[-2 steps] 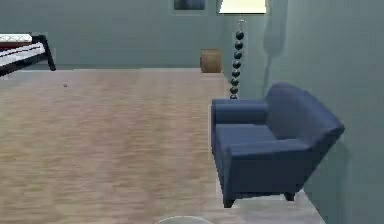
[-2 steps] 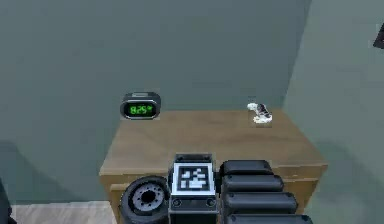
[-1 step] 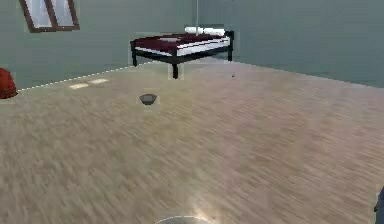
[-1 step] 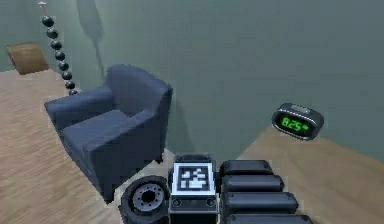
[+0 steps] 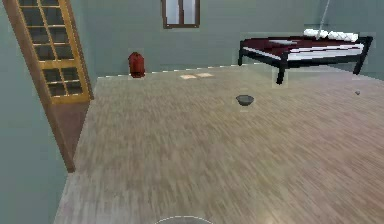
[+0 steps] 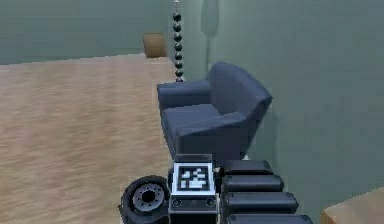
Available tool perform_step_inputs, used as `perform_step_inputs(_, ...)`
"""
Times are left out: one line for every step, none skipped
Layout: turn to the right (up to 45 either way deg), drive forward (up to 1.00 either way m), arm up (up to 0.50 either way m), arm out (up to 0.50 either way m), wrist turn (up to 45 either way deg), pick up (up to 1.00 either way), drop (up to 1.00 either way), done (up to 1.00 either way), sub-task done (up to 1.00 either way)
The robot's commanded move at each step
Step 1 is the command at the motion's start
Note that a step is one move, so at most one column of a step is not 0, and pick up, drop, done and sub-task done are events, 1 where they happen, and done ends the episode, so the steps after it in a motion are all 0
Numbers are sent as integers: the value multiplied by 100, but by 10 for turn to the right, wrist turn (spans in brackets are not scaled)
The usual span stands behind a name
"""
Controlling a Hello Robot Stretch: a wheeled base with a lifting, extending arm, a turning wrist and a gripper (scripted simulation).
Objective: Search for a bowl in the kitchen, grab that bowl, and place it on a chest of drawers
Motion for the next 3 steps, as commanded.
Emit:
perform_step_inputs(-30,0,0,0,0,0,0,0,0)
perform_step_inputs(450,0,0,0,0,0,0,0,0)
perform_step_inputs(450,0,0,0,0,0,0,0,0)
